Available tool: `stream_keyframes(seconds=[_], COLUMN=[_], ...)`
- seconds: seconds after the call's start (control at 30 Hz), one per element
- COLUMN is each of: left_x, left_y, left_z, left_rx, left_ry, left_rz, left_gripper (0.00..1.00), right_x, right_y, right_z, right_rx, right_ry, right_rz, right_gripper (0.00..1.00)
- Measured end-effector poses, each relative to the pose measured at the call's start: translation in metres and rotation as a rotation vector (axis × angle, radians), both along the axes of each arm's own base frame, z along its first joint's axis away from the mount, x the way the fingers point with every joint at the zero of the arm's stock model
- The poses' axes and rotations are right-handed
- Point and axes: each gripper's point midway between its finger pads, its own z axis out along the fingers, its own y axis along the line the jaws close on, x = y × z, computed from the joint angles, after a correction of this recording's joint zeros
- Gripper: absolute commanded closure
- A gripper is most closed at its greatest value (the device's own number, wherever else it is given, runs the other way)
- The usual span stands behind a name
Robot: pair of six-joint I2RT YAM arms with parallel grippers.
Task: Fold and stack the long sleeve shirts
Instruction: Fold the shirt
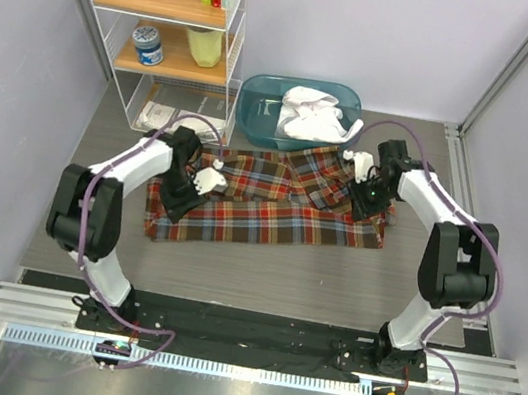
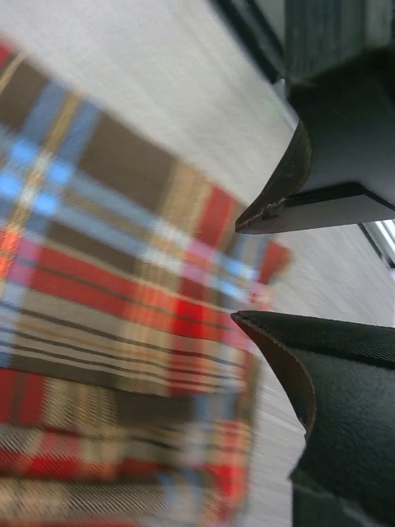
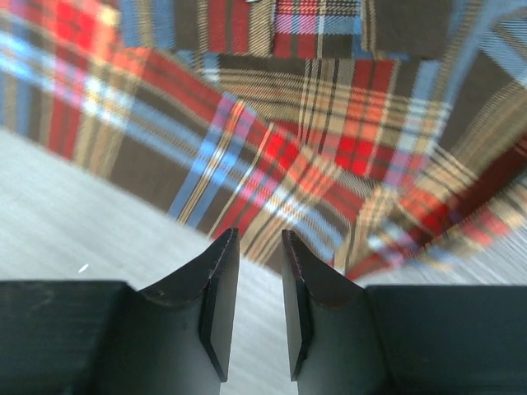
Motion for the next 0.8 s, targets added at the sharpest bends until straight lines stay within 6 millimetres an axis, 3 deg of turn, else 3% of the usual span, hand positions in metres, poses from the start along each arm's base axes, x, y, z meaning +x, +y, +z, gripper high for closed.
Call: stream_keyframes(seconds=[0.1,0.23,0.47,0.67,0.8], left_x=[0.002,-0.003,-0.016,-0.056,-0.077], left_y=[-0.002,0.004,0.012,0.018,0.018], left_z=[-0.027,-0.048,-0.053,-0.052,-0.044], left_rx=[0.024,0.072,0.156,0.189,0.169], left_ry=[0.049,0.086,0.047,0.085,0.143], left_rz=[0.029,0.037,-0.035,-0.117,-0.120], left_gripper=[0.59,0.59,0.60,0.58,0.51], right_x=[0.003,-0.005,-0.016,-0.078,-0.107], right_y=[0.001,-0.005,-0.010,-0.021,-0.029], right_z=[-0.028,-0.062,-0.063,-0.059,-0.042], right_rx=[-0.022,-0.070,-0.103,-0.136,-0.154], right_ry=[0.037,0.095,0.038,0.116,0.130], right_rz=[0.001,-0.002,0.031,0.085,0.107], right_gripper=[0.71,0.73,0.74,0.74,0.69])
